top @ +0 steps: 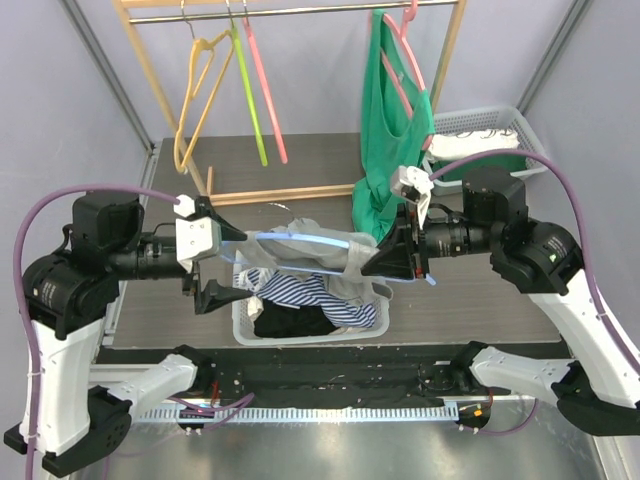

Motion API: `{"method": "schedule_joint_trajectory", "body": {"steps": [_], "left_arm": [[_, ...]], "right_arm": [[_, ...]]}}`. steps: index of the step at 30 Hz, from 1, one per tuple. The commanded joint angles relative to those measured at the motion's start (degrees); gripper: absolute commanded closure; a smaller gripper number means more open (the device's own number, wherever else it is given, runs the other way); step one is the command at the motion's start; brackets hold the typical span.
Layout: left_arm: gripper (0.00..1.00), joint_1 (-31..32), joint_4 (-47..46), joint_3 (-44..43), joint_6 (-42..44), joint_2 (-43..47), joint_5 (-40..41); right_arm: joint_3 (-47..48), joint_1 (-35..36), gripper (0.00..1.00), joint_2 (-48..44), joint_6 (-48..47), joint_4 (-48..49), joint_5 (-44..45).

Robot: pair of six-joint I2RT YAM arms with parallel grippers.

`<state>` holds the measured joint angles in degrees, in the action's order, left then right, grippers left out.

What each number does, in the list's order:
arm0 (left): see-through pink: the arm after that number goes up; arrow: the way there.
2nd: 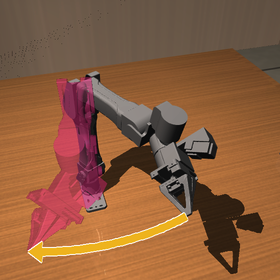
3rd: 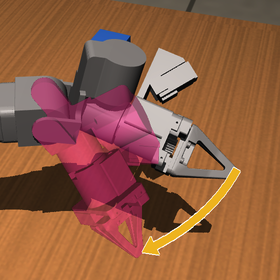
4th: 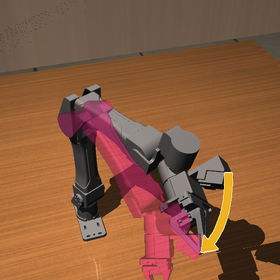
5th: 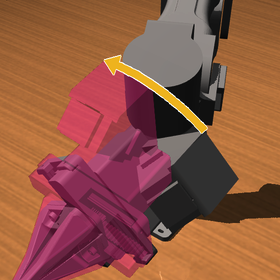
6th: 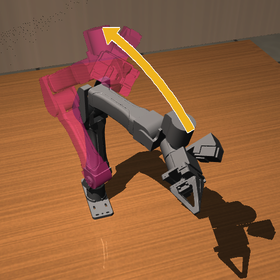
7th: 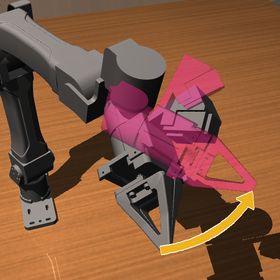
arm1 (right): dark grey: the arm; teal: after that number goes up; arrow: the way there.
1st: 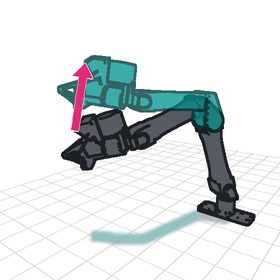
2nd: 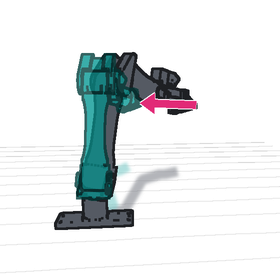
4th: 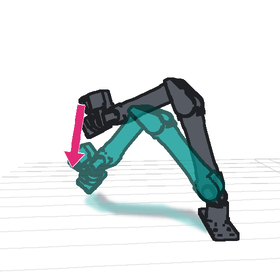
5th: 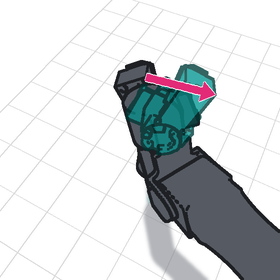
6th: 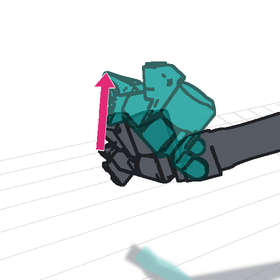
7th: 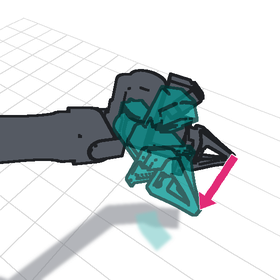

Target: Remove the tank top from the hanger

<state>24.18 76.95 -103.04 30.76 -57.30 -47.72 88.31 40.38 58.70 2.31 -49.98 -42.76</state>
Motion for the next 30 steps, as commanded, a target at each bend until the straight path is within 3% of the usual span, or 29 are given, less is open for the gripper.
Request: {"method": "schedule_joint_trajectory", "body": {"steps": [1,8,16,19,24,28,30], "left_arm": [[0.00,-0.28,4.27,0.65,6.15,0.17,-4.57],[0.00,-0.28,-1.01,1.71,6.15,-0.09,1.67],[0.01,-0.28,-1.27,5.84,6.06,-1.06,-0.53],[0.05,-0.28,-1.28,4.00,6.24,-2.29,0.09],[0.25,-0.28,-0.22,2.24,7.64,-2.64,0.97],[0.49,-0.37,1.10,0.74,8.78,-2.38,1.40],[0.57,-0.28,2.15,0.30,9.75,-2.20,1.84]], "right_arm": [[4.58,0.93,0.99,1.68,-3.69,-0.03,-4.52],[6.43,2.86,0.99,2.56,-4.85,-1.53,-4.26],[9.68,3.83,0.99,5.02,-5.29,-0.91,-4.96],[11.70,4.96,0.99,6.69,-6.70,-2.31,-3.91],[13.20,5.15,0.99,6.87,-7.40,-2.67,-0.49],[12.06,5.15,0.99,6.34,-7.93,-2.41,4.60],[11.88,5.23,0.99,6.26,-8.02,-1.97,5.23]]}}
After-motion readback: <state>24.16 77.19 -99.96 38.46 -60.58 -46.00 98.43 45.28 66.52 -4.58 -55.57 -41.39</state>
